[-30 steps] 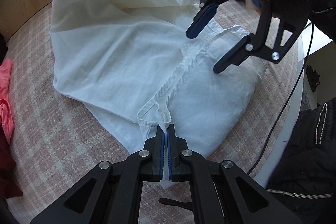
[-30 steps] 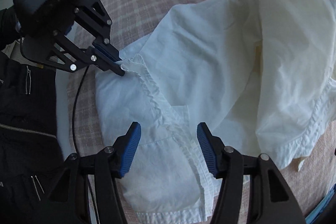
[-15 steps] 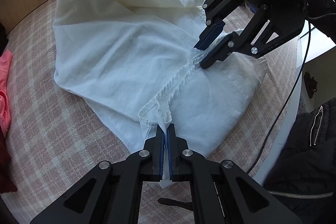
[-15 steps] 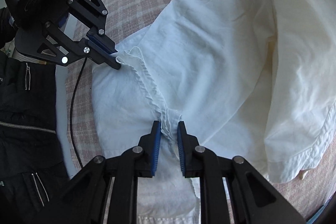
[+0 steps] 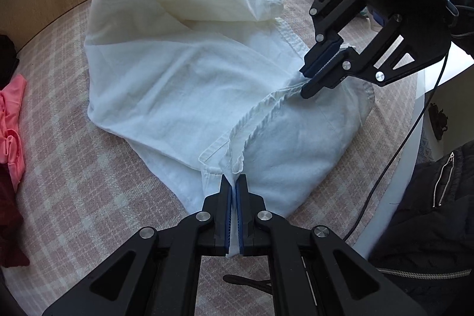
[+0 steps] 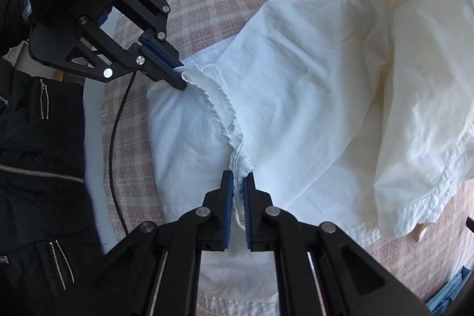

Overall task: Fold clothes
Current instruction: 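Lift the pinched seam with both grippers and fold it over the shirt, then open both grippers and release the shirt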

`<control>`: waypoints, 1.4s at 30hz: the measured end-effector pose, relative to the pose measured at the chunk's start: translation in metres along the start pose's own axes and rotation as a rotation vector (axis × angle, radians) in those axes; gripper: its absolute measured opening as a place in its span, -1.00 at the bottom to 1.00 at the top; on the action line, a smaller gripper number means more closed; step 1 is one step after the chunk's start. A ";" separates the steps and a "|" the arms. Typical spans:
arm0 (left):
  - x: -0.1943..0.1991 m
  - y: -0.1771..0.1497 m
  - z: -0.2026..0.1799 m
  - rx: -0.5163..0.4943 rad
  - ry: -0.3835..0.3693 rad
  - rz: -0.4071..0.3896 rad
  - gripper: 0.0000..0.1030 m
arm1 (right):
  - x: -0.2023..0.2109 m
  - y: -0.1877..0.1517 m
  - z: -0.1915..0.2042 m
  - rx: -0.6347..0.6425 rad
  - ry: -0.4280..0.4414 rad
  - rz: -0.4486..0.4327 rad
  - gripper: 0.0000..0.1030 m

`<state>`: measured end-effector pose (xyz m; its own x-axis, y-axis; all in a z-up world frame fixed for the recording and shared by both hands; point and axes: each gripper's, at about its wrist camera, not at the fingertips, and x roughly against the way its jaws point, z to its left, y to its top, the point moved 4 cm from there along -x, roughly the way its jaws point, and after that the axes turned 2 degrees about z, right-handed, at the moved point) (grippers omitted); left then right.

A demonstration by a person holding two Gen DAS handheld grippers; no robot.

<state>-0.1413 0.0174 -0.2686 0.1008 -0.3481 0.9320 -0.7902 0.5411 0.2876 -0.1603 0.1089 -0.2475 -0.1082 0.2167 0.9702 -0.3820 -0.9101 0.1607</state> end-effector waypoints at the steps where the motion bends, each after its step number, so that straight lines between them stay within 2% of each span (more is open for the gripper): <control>1: 0.006 0.002 0.000 0.001 0.004 -0.011 -0.95 | 0.006 0.001 0.003 0.008 -0.014 -0.006 -0.87; 3: 0.017 0.008 0.002 -0.007 0.020 -0.039 -0.95 | 0.017 0.005 0.009 0.016 -0.061 -0.012 -0.87; 4: 0.023 0.012 0.003 -0.015 0.031 -0.056 -0.95 | 0.020 0.008 -0.014 0.016 -0.081 -0.016 -0.87; 7: 0.033 0.018 0.010 -0.026 0.072 -0.088 -0.95 | 0.037 0.013 -0.036 0.018 -0.156 -0.033 -0.87; 9: 0.039 0.007 0.019 -0.021 0.099 -0.094 -0.95 | 0.042 0.024 -0.050 0.010 -0.191 -0.045 -0.87; 10: 0.037 0.012 0.024 -0.017 0.107 -0.094 -0.95 | 0.041 0.028 -0.057 0.005 -0.212 -0.051 -0.87; 12: 0.023 0.049 0.044 -0.015 0.123 -0.085 -0.95 | 0.034 0.031 -0.076 -0.010 -0.227 -0.040 -0.87; 13: 0.021 0.052 0.051 -0.016 0.132 -0.079 -0.95 | 0.030 0.034 -0.083 -0.020 -0.235 -0.036 -0.87; 16: 0.001 0.066 0.059 -0.026 0.154 -0.061 -0.95 | 0.020 0.040 -0.106 -0.044 -0.244 -0.026 -0.87; 22: -0.030 0.066 0.075 0.000 0.112 0.005 -0.92 | -0.009 0.042 -0.128 -0.087 -0.204 0.005 -0.85; 26: -0.016 0.066 0.079 0.009 0.096 -0.022 -0.89 | 0.007 0.042 -0.138 -0.190 -0.147 -0.011 -0.79; 28: -0.001 0.065 0.081 0.001 0.111 -0.046 -0.79 | 0.030 0.031 -0.133 -0.212 -0.155 -0.046 -0.75; 29: 0.006 0.064 0.082 -0.002 0.118 -0.059 -0.72 | 0.042 0.025 -0.130 -0.223 -0.160 -0.063 -0.65; 30: 0.014 0.063 0.083 -0.006 0.125 -0.071 -0.71 | 0.053 0.019 -0.127 -0.234 -0.164 -0.081 -0.54; 33: 0.036 0.055 0.083 -0.008 0.158 -0.102 -0.75 | 0.085 -0.001 -0.118 -0.277 -0.198 -0.133 -0.45; 35: 0.046 0.052 0.074 -0.001 0.144 -0.126 -0.76 | 0.093 -0.012 -0.112 -0.340 -0.210 -0.195 -0.45; 36: 0.052 0.050 0.062 0.000 0.112 -0.138 -0.76 | 0.097 -0.017 -0.109 -0.372 -0.215 -0.226 -0.45; 38: 0.034 0.051 0.040 -0.026 0.058 -0.118 -0.76 | 0.085 -0.024 -0.092 -0.430 -0.151 -0.291 -0.45; 40: 0.017 0.052 0.017 -0.053 0.005 -0.098 -0.71 | 0.056 -0.028 -0.072 -0.469 -0.083 -0.307 -0.46; 42: -0.005 0.055 0.004 -0.069 -0.026 -0.063 -0.71 | 0.028 -0.035 -0.059 -0.497 -0.112 -0.265 -0.63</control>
<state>-0.1881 0.0459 -0.2582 0.1329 -0.4027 0.9056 -0.7392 0.5684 0.3612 -0.2044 0.1680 -0.2372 0.1371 0.3515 0.9261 -0.7713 -0.5487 0.3224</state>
